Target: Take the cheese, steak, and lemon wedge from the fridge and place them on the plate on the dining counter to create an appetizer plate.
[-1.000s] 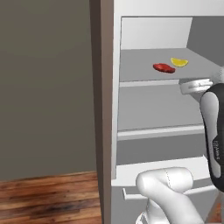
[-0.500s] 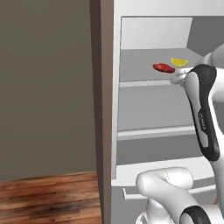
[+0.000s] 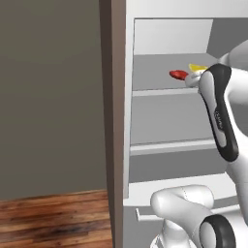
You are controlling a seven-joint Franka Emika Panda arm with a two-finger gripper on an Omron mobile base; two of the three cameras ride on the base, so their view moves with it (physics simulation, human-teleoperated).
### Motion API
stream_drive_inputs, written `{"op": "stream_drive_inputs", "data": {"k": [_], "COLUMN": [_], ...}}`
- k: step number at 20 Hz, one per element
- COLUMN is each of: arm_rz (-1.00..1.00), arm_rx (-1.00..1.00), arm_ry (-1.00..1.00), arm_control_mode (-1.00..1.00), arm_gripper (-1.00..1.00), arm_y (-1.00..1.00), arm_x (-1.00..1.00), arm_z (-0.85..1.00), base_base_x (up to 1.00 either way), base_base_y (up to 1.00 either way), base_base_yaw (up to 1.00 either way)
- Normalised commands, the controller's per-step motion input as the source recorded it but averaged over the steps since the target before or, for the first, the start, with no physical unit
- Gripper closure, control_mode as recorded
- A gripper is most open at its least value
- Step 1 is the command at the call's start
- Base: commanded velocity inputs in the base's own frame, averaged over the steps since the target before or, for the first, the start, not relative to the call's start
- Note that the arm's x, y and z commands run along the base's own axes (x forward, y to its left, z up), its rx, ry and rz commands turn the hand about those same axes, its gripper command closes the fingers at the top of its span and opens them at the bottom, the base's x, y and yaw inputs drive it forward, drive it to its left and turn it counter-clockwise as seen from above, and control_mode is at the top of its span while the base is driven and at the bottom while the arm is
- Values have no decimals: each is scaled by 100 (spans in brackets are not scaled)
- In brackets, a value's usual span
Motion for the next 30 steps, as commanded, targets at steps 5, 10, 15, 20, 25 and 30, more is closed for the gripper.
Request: {"op": "stream_drive_inputs", "data": {"k": [5,10,15,20,25,30], "arm_rz": [0,0,0,0,0,0], "arm_rx": [0,1,2,0,0,0], "arm_ry": [-5,1,5,0,0,0], "arm_control_mode": [-100,-100,-100,-100,-100,-100], "arm_gripper": [-100,-100,-100,-100,-100,-100], "arm_y": [-20,-19,-16,-11,-3,0], "arm_x": [43,47,47,46,44,30], "arm_z": [-11,0,0,0,-8,-36], "base_base_x": [0,0,0,0,0,0], "base_base_y": [0,0,0,0,0,0], "base_base_yaw": [0,0,0,0,0,0]}}
